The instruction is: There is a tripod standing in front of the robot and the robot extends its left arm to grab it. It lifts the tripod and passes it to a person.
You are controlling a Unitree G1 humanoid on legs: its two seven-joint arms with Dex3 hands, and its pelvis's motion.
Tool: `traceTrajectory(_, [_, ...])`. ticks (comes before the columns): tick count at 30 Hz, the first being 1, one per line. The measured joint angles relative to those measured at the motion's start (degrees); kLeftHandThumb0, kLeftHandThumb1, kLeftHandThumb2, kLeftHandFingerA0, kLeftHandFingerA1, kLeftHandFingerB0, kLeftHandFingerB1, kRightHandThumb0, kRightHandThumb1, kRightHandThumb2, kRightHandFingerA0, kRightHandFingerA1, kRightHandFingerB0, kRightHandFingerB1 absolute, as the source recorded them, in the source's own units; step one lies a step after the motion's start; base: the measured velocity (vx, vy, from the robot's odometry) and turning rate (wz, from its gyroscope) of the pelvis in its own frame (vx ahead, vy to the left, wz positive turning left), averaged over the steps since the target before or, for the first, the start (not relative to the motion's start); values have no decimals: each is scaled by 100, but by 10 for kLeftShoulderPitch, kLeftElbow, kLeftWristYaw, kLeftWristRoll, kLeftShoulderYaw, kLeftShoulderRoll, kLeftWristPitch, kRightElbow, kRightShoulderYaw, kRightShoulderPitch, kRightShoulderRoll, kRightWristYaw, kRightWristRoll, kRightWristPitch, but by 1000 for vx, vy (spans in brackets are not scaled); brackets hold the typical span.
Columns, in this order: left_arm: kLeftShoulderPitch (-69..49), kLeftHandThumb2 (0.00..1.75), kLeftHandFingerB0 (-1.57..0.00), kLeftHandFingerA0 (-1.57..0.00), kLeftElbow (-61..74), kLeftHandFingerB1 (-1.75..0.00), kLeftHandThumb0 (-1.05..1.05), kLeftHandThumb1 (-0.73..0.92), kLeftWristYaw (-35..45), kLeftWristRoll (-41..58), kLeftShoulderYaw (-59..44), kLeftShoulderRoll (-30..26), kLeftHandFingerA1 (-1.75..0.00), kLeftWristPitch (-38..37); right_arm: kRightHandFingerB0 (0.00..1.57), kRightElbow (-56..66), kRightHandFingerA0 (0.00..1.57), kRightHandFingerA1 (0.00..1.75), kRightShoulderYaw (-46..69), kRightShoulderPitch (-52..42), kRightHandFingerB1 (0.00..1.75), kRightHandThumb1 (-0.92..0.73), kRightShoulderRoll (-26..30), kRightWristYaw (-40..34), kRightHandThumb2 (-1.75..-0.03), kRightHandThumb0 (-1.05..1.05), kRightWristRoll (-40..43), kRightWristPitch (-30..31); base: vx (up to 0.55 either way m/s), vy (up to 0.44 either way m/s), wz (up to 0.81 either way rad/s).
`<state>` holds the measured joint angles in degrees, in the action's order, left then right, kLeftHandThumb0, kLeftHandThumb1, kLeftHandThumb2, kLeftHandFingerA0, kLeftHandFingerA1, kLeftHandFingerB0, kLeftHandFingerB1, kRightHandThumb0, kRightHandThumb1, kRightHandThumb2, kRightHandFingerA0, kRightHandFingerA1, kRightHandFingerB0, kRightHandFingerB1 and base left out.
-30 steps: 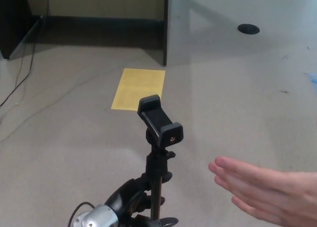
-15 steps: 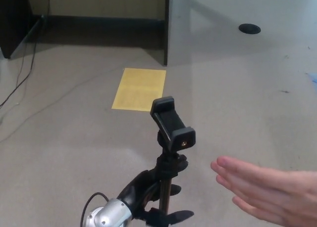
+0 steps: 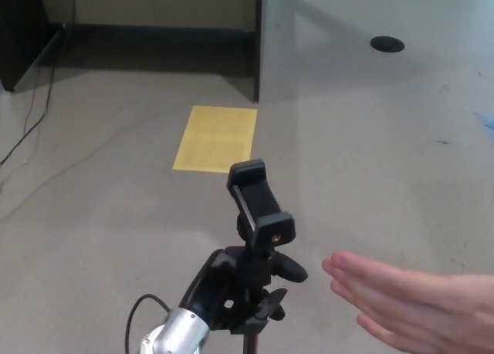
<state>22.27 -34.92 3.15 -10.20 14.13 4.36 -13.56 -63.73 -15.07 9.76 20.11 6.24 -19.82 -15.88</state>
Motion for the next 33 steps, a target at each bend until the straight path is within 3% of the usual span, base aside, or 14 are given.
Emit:
traceTrajectory(1, [-2,80,-83,-98,2,-111,-3,73,-4,-2,0,0,-132,-1,36,0,52,54,0,0,47,-60,0,0,-86,-47,0,0,0,0,0])
traceTrajectory(2, [-5,80,-81,-96,6,-112,-4,74,-8,-4,0,1,-133,-3,41,0,59,40,0,-1,34,-72,0,0,-61,-41,0,0,0,0,0])
traceTrajectory(7, [-14,83,-78,-103,23,-118,-6,74,-19,-10,0,-1,-133,-3,41,6,60,40,0,-3,34,-73,-1,1,-62,-40,0,0,0,0,0])
traceTrajectory(8, [-19,83,-78,-104,31,-119,-5,74,-19,-10,0,-1,-133,-3,36,8,52,54,0,-4,47,-61,-1,1,-86,-46,0,0,0,0,0])
traceTrajectory(15, [-30,81,-84,-109,116,-118,-8,76,-12,1,-16,2,-134,13,41,12,59,40,0,-8,34,-72,-1,1,-62,-41,0,2,0,0,0])
traceTrajectory(16, [-27,76,-84,-109,127,-119,-13,78,-9,3,-19,2,-134,17,36,11,52,54,0,-6,47,-60,-1,1,-87,-47,0,2,0,0,0])
traceTrajectory(17, [-18,75,-84,-109,140,-120,-16,79,-4,6,-25,1,-134,23,42,9,62,42,0,-1,34,-72,-1,1,-62,-41,0,3,0,0,0])
traceTrajectory(23, [9,87,-84,-110,250,-116,-11,71,19,31,-44,2,-133,56,42,7,61,42,0,11,35,-72,-2,1,-62,-41,0,4,0,0,0])
traceTrajectory(24, [12,85,-84,-109,269,-116,-14,71,23,34,-44,2,-132,61,36,7,52,54,0,10,48,-61,-2,1,-87,-47,-1,4,0,0,0])
traceTrajectory(25, [19,82,-85,-108,291,-113,-13,72,27,37,-43,2,-131,69,41,6,62,43,0,10,34,-72,-2,1,-63,-41,-1,4,0,0,0])
traceTrajectory(28, [30,84,-85,-107,341,-110,-13,71,40,47,-43,1,-132,102,41,6,61,42,-1,9,34,-73,-2,1,-62,-40,-1,4,0,0,0])
traceTrajectory(29, [37,84,-86,-108,355,-109,-13,71,43,50,-43,2,-130,112,36,6,52,54,-1,9,47,-60,-2,1,-87,-47,-1,4,0,0,0])
traceTrajectory(30, [49,88,-86,-110,372,-108,-15,68,46,52,-43,3,-132,126,41,6,61,41,-2,9,34,-72,-2,1,-62,-41,-1,4,0,0,0])
traceTrajectory(33, [84,85,-85,-108,410,-111,-17,70,52,64,-43,9,-135,161,41,6,61,41,-3,9,34,-72,-2,1,-62,-42,-1,4,0,0,0])
